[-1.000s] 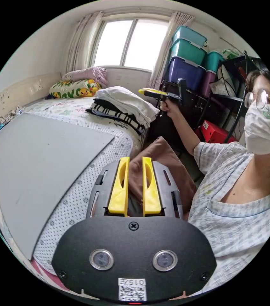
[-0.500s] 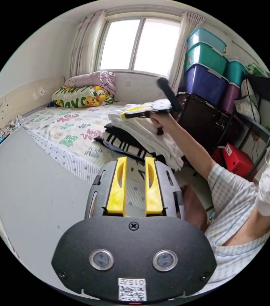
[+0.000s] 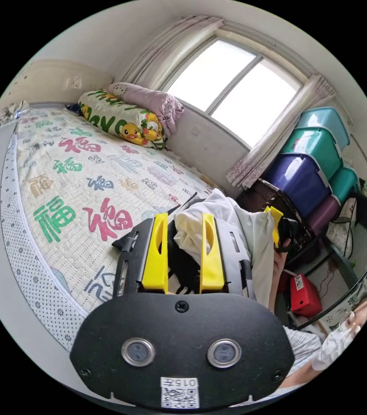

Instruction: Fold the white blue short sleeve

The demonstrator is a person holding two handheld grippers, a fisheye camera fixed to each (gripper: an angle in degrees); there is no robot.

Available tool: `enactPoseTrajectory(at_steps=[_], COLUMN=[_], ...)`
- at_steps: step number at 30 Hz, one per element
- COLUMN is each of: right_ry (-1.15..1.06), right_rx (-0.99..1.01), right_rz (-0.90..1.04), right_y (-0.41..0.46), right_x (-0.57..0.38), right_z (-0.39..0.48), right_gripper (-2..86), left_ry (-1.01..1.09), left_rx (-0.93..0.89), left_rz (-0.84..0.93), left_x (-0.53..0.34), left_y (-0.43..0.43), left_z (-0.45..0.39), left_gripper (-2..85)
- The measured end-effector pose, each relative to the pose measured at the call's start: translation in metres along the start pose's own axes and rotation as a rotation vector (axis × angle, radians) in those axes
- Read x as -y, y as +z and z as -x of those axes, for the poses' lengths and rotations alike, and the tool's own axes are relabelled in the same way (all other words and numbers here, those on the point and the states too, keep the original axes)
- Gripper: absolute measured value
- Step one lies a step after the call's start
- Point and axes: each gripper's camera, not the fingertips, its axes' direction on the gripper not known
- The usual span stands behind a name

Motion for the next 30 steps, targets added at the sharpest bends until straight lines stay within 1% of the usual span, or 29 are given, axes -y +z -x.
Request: enactPoseTrajectory(at_steps=[2,4,6,9,13,14,18,20,22,23,25,27,28,30], right_ry=[-0.004,0.0,0.003,-0.008,-0.026,-0.009,0.031,0.019,0.054,0.082,0.047,-0.084,-0.12,-0.247], right_rx=[0.002,0.009,0.012,-0.005,-0.02,-0.029,-0.001,-0.016,-0.028,-0.027,-0.039,-0.141,-0.173,-0.292], right_rz=[-0.003,-0.014,-0.021,-0.007,-0.014,-0.028,-0.069,-0.088,-0.098,-0.12,-0.15,-0.148,-0.15,-0.191], right_y=[-0.005,-0.011,-0.017,-0.018,-0.022,-0.025,-0.033,-0.034,-0.036,-0.043,-0.06,-0.088,-0.096,-0.126], right_x=[0.0,-0.001,-0.003,-0.004,-0.008,-0.01,-0.016,-0.019,-0.02,-0.019,-0.015,-0.002,0.001,0.007], right_z=[0.001,0.0,0.001,0.006,0.011,0.009,0.007,0.015,0.024,0.035,0.069,0.135,0.153,0.218], right_gripper=[0.6,0.6,0.6,0.6,0.6,0.6,0.5,0.5,0.4,0.2,0.0,-0.2,-0.2,-0.3], left_ry=[0.022,0.041,0.128,0.253,0.283,0.276,0.308,0.298,0.277,0.266,0.26,0.296,0.309,0.326], left_rx=[0.003,0.04,0.095,0.084,0.094,0.098,0.087,0.102,0.116,0.123,0.13,0.152,0.164,0.243], left_rz=[-0.01,-0.057,-0.115,-0.059,0.031,0.059,0.019,0.008,-0.032,-0.065,-0.1,-0.148,-0.161,-0.24], left_x=[-0.009,-0.022,-0.042,-0.056,-0.062,-0.065,-0.093,-0.106,-0.117,-0.123,-0.132,-0.149,-0.155,-0.182], left_y=[-0.01,-0.032,-0.06,-0.069,-0.058,-0.056,-0.083,-0.101,-0.127,-0.147,-0.18,-0.236,-0.252,-0.326], left_z=[-0.003,-0.007,-0.021,-0.039,-0.041,-0.039,-0.037,-0.036,-0.038,-0.041,-0.047,-0.057,-0.06,-0.064], left_gripper=[10.9,11.2,10.7,10.1,10.6,9.2,2.3,1.2,0.7,0.5,0.4,0.3,0.3,0.3])
